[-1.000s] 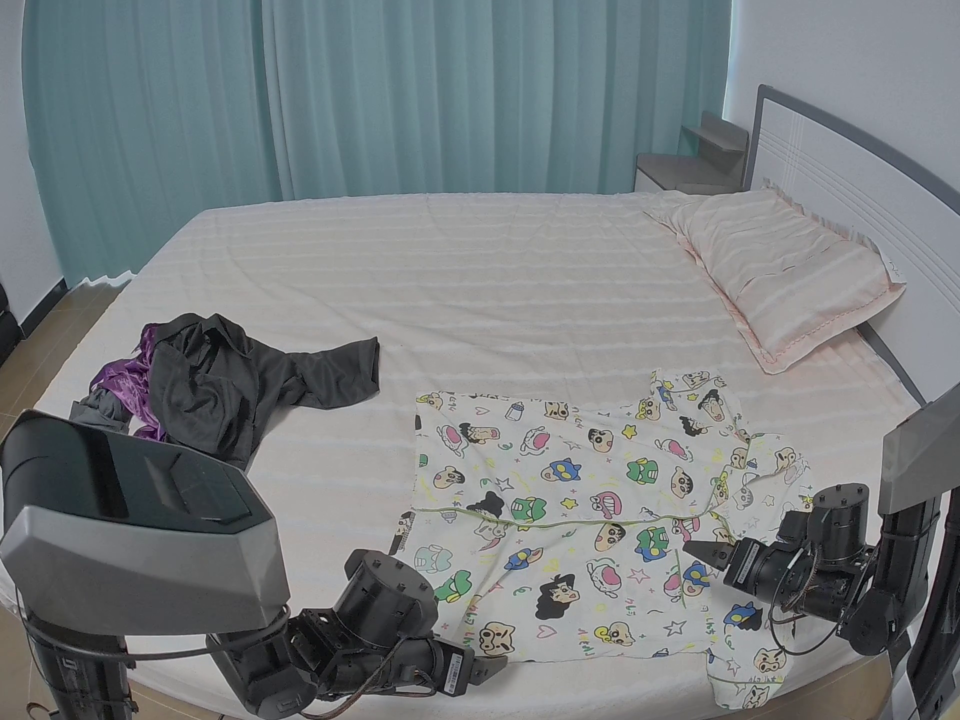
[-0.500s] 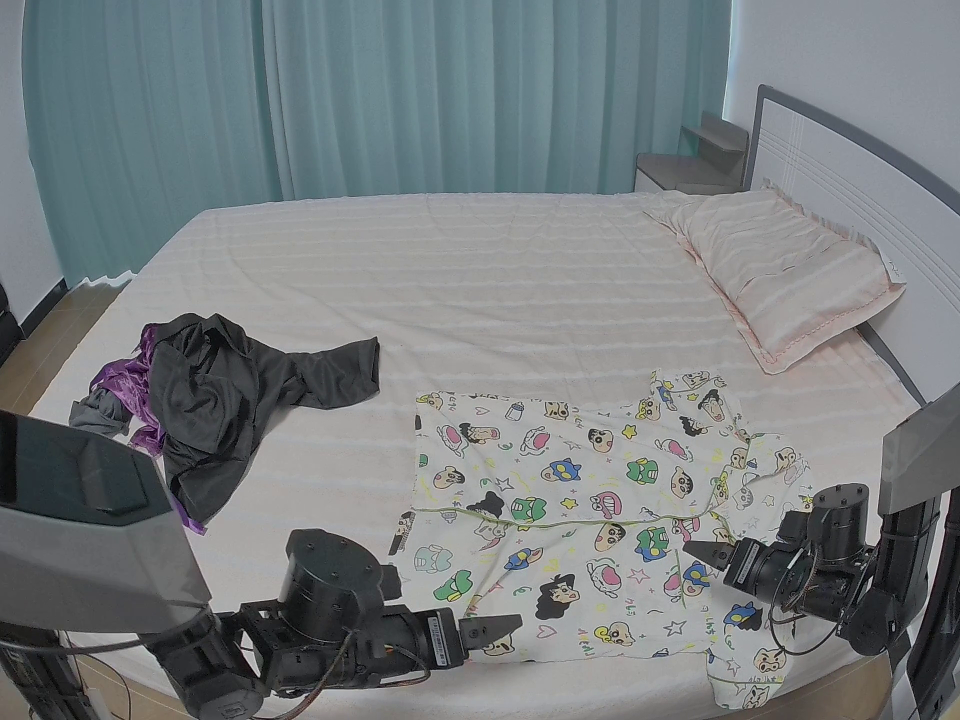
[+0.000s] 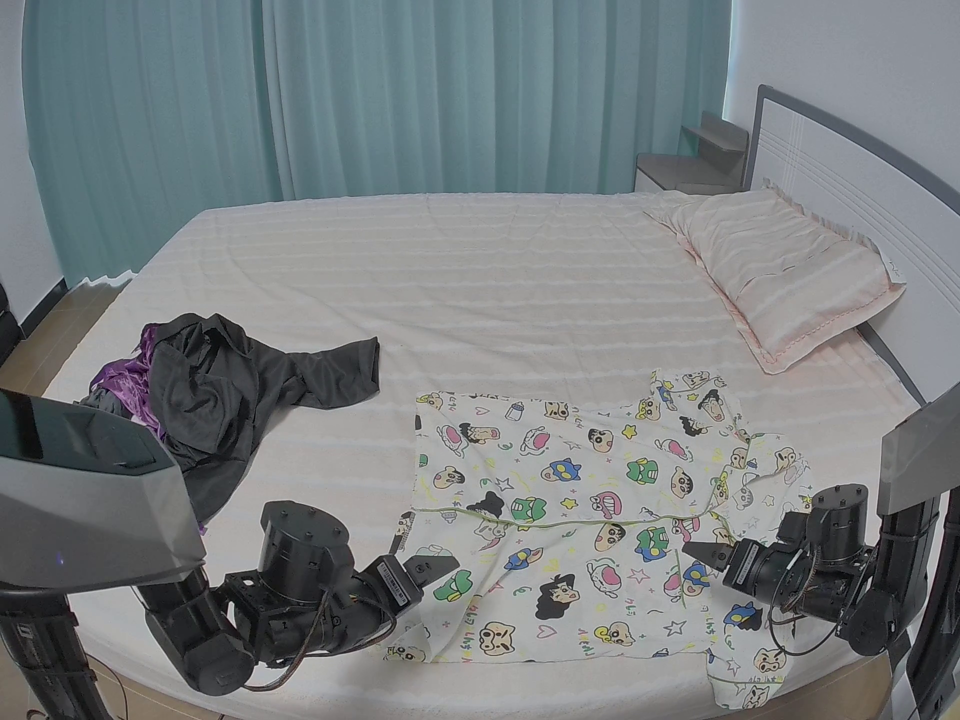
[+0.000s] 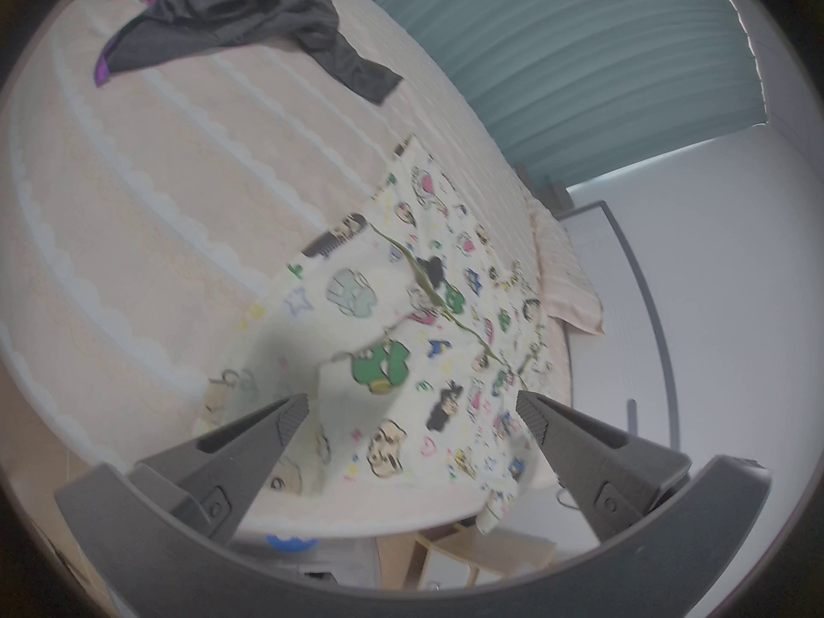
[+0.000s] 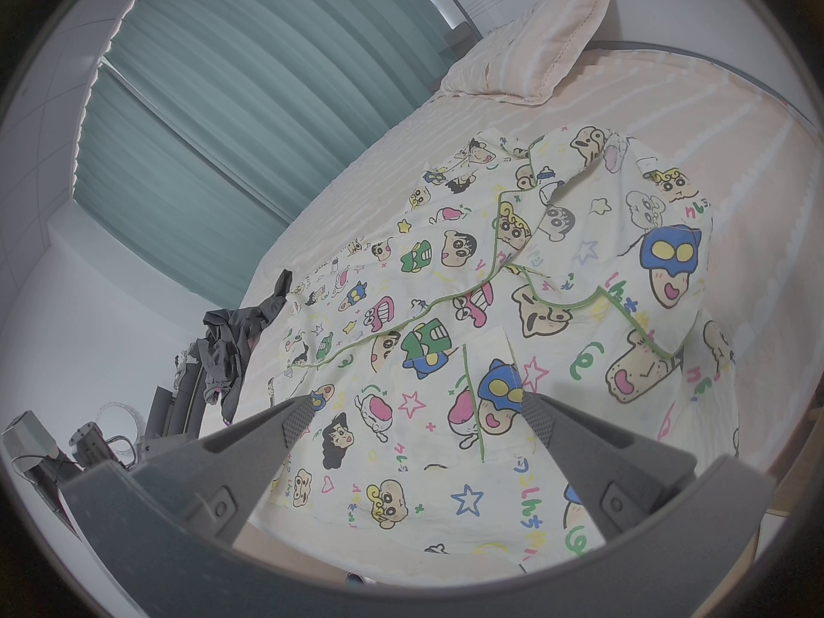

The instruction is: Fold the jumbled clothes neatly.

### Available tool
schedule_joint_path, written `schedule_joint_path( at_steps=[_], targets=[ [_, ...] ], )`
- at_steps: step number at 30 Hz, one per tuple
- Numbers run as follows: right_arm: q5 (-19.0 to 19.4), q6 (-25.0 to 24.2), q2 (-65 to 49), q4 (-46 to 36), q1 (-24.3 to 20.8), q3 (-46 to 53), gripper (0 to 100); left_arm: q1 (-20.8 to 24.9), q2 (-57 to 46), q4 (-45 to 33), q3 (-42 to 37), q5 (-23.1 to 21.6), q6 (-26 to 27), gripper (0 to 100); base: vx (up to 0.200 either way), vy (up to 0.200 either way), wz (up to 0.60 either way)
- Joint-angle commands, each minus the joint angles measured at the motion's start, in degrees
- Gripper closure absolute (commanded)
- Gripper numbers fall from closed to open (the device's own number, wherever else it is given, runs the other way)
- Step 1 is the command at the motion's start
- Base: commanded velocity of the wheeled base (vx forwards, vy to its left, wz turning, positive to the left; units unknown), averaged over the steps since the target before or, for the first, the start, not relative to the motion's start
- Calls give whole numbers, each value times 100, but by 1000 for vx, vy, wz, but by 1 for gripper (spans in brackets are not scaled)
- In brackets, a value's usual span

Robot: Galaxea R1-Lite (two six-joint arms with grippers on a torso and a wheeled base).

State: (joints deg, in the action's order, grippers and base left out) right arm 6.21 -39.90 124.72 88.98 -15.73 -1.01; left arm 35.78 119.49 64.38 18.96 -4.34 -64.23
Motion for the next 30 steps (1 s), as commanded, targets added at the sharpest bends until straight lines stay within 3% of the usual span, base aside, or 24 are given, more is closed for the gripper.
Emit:
schedule_joint_path(
  at_steps=[1,6,11,18,30],
  targets=[
    [4,0,17,32,-1,101,0,-36,514,-92,310,320,-19,0,0,0,0],
    [4,-9,-1,32,-1,101,0,26,610,-198,513,460,51,0,0,0,0],
    [4,-9,-18,32,8,101,0,105,1032,-198,653,821,763,0,0,0,0],
    [4,-9,-9,41,8,101,0,439,1059,5,548,1093,816,0,0,0,0],
    [4,-9,-18,49,8,101,0,439,1366,207,662,1093,921,0,0,0,0]
  ],
)
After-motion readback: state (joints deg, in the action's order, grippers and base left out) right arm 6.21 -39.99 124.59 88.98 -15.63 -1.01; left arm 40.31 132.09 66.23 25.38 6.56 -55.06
